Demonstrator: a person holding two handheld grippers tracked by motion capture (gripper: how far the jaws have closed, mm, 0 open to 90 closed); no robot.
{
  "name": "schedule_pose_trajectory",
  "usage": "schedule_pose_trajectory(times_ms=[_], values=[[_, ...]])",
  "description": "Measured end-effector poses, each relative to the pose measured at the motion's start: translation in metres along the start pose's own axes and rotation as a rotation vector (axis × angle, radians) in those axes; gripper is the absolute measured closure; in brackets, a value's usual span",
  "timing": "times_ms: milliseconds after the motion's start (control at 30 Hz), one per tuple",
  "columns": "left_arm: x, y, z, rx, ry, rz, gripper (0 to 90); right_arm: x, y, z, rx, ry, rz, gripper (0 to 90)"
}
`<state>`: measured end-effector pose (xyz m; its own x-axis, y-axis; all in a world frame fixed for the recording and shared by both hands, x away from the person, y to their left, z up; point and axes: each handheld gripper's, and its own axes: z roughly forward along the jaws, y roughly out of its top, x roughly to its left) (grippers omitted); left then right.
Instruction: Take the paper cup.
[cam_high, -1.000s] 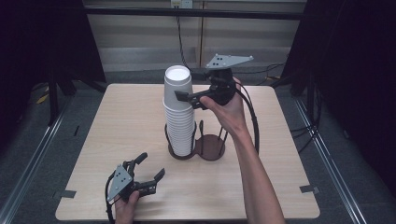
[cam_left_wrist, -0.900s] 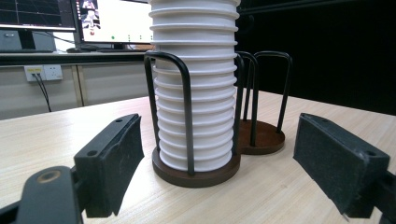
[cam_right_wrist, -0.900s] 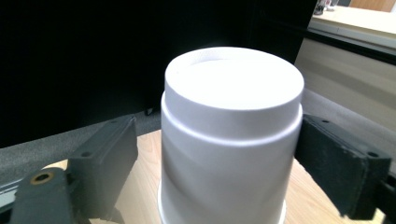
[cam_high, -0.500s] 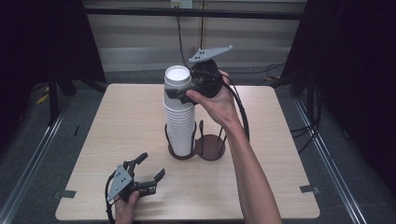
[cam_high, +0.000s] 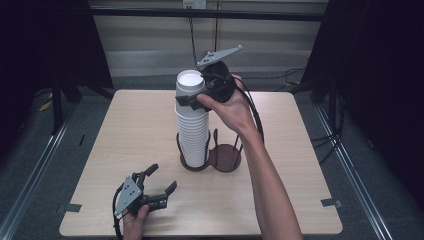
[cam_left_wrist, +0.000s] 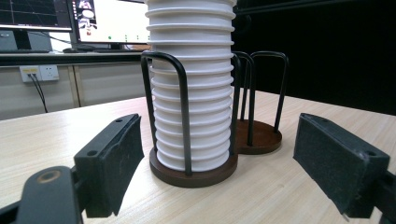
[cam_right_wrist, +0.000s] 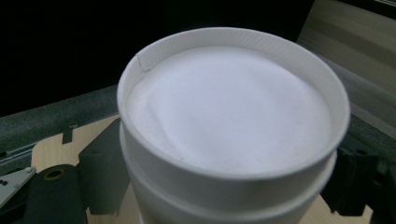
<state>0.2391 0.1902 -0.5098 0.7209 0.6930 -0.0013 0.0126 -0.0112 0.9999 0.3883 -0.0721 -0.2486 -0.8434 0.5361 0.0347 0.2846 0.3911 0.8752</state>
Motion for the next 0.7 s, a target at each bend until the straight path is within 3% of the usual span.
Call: schedule_pose_trajectory(times_ms=[400, 533, 700], values=[[0.0001, 0.0, 0.0, 0.0, 0.0, 0.001, 15.6, 0.0006, 0.0, -0.0006, -0.008, 0.002, -0.009, 18.7], [0.0001, 0.0, 0.0, 0.0, 0.0, 0.001, 15.6, 0.0002, 0.0019, -0.0059, -0.046, 0.009, -0.002, 19.0], [0.0, 0.0, 0.0, 0.0, 0.0, 0.001, 15.6, 0.0007, 0.0017, -0.006, -0.055, 0.007, -0.006, 19.0]])
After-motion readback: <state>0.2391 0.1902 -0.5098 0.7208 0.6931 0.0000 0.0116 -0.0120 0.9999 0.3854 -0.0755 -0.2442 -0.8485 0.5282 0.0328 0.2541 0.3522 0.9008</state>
